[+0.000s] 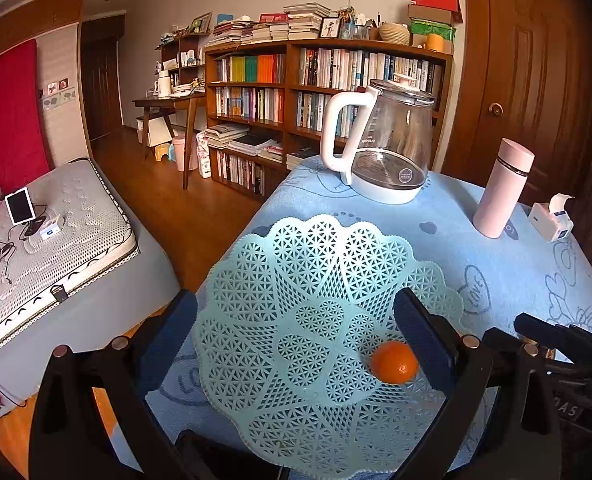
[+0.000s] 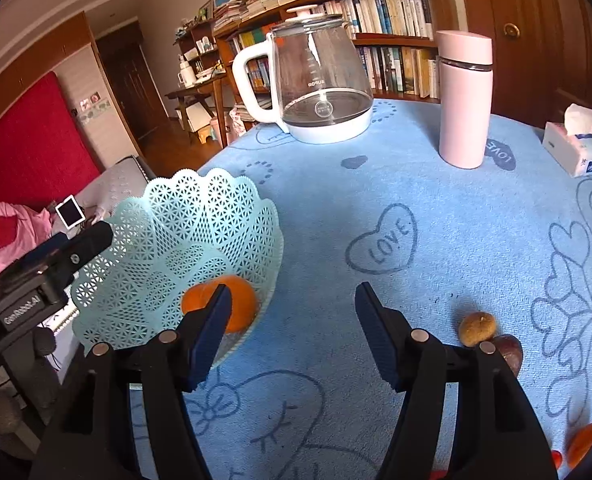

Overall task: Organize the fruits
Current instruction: 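Lower the orange into the green basket and open the right tool, then move the left tool to the dark brown fruit and close on it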

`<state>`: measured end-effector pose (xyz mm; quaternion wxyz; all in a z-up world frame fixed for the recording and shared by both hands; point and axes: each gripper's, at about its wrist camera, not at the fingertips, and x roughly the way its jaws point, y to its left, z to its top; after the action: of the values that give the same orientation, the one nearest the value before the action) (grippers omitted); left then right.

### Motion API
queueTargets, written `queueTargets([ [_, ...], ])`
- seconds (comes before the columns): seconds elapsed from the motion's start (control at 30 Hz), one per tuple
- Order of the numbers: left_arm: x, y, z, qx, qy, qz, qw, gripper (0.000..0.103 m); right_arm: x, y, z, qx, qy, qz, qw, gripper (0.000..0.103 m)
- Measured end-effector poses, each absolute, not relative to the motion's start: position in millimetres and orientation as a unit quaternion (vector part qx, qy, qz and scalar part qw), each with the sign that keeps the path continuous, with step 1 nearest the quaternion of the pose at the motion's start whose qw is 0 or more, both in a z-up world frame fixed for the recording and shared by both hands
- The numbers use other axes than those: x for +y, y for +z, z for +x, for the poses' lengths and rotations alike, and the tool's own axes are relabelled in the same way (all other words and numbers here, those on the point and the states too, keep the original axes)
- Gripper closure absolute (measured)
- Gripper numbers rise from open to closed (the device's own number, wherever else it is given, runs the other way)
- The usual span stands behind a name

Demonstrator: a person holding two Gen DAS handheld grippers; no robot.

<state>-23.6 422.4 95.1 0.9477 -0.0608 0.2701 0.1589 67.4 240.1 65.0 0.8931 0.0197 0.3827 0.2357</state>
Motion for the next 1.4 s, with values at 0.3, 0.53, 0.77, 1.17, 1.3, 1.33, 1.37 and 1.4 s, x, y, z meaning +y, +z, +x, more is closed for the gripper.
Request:
queueTargets([
  [0.3,420,94,-23,0.272,0.157,-0.056,0.948,0.003,272,59,51,0.376,0.276,-0.05,0.883,0.035],
  [0.53,420,93,-23,0.272,0.157,-0.055,0.948,0.003,265,66,45,0.364,0.276,-0.044,0.888,0.035],
  [0.77,413,93,-23,0.271,0.153,-0.044,0.949,0.003,246,69,41,0.36,0.265,-0.02,0.894,0.034],
  [1.17,386,94,-25,0.266,0.143,-0.003,0.953,0.003,204,71,28,0.357,0.239,0.021,0.903,0.029],
  [1.3,368,90,-23,0.271,0.139,0.023,0.952,0.003,185,68,24,0.358,0.227,0.03,0.905,0.029],
  [1.33,363,89,-23,0.272,0.138,0.03,0.952,0.003,179,66,24,0.359,0.221,0.033,0.906,0.029],
  [1.37,358,88,-22,0.273,0.137,0.038,0.951,0.003,172,65,23,0.36,0.216,0.037,0.907,0.029],
  [1.4,353,87,-22,0.274,0.135,0.045,0.951,0.003,167,65,24,0.359,0.212,0.04,0.908,0.029],
])
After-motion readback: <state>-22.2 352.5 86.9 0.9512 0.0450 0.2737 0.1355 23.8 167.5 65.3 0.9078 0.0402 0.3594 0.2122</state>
